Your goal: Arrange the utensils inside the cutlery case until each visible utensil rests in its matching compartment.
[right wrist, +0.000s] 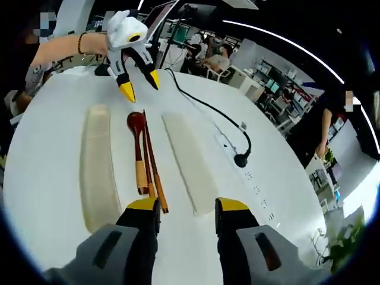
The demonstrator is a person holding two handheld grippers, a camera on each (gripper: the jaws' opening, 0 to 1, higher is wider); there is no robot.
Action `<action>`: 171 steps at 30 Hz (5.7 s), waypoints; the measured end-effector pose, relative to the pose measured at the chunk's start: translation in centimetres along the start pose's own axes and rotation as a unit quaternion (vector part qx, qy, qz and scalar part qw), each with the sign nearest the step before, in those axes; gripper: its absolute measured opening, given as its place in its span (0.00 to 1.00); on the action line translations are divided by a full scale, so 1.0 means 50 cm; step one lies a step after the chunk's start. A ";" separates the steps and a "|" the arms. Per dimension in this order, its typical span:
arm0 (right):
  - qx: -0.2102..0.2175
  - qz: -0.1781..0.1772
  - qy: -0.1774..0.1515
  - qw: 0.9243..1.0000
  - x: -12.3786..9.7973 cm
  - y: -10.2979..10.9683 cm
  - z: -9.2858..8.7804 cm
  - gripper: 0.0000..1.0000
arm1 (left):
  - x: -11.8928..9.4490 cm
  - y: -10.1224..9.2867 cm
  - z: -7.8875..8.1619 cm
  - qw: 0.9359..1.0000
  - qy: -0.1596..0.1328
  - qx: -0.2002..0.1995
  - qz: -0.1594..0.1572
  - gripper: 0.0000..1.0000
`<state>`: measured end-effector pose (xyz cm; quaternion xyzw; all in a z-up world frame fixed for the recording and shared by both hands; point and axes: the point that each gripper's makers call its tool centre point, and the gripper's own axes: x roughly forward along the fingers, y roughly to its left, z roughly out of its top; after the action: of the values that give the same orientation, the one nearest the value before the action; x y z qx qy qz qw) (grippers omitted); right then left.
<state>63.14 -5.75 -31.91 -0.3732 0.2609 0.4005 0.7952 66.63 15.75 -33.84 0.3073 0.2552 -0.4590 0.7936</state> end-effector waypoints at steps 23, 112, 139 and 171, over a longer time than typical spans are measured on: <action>-0.041 0.156 0.114 0.980 0.081 0.065 -0.043 0.20 | 0.046 -0.020 -0.037 0.991 0.081 0.065 -0.089 0.30; -0.033 0.156 0.100 0.982 0.006 0.034 0.015 0.05 | -0.019 -0.034 0.033 0.978 0.137 0.132 -0.088 0.01; -0.044 0.163 0.093 0.981 -0.077 0.143 -0.018 0.05 | -0.077 -0.190 0.028 0.973 0.127 0.136 -0.140 0.01; -0.017 0.204 0.126 0.971 -0.052 0.213 -0.053 0.05 | -0.070 -0.241 -0.023 0.960 0.159 0.151 -0.175 0.01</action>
<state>52.56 -4.78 -35.70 -0.3733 0.4227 0.5084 0.6508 54.27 13.90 -35.30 0.4435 0.3555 -0.5688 0.5946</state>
